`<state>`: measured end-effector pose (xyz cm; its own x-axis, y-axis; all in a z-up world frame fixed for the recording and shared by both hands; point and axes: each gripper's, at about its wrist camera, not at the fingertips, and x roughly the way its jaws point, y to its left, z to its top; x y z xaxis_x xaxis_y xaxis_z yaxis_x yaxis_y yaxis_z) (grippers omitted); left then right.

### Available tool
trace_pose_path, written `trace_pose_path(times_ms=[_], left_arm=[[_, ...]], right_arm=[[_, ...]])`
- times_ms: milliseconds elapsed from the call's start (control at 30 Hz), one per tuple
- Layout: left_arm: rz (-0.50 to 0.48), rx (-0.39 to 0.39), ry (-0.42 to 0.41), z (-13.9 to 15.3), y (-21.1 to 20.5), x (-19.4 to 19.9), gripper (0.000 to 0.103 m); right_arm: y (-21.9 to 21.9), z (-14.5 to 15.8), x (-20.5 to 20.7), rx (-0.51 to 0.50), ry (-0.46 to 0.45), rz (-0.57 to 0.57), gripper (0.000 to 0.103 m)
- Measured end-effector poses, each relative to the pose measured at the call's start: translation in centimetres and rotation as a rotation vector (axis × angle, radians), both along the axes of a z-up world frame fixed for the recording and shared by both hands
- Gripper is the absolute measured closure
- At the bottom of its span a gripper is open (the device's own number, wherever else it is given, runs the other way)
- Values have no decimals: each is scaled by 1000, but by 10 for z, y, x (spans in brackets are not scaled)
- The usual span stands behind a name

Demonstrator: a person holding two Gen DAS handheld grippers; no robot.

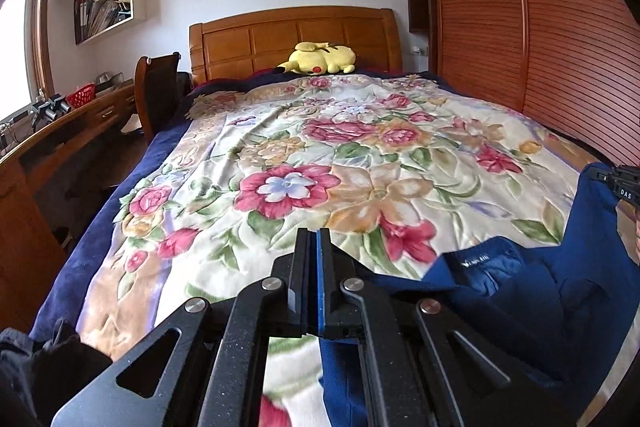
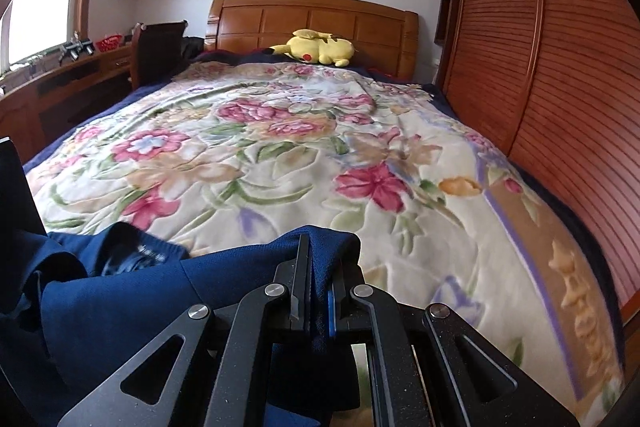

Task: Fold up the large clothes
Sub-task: 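Lift the hem with both grippers and fold it toward the collar, then lay the folded hem on the jacket and open both grippers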

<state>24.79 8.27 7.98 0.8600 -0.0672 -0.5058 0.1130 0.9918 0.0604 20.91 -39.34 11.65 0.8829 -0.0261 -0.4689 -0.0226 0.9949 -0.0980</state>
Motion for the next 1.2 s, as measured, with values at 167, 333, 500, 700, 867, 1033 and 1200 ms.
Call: trace_pose_path(times_ms=[167, 333, 500, 700, 867, 1033, 1200], left_arm=[[-37, 1, 78, -9, -3, 21, 100], [-39, 5, 120, -24, -1, 9, 96], [-67, -34, 155, -32, 5, -17, 62], [-103, -105, 177, -40, 12, -55, 26], [-125, -107, 211, -54, 4, -83, 26], [-122, -95, 210, -66, -2, -117, 26], [-107, -120, 200, -74, -4, -135, 26]], right_arm=[[-3, -10, 29, 25, 99, -42, 99], [10, -23, 22, -45, 160, -43, 93], [9, -16, -9, 7, 169, -15, 43], [3, -14, -65, 29, 154, 36, 39], [6, -24, -113, 47, 163, 79, 39], [-3, -34, -148, 97, 169, 85, 33], [-16, -44, -161, 121, 190, 62, 29]])
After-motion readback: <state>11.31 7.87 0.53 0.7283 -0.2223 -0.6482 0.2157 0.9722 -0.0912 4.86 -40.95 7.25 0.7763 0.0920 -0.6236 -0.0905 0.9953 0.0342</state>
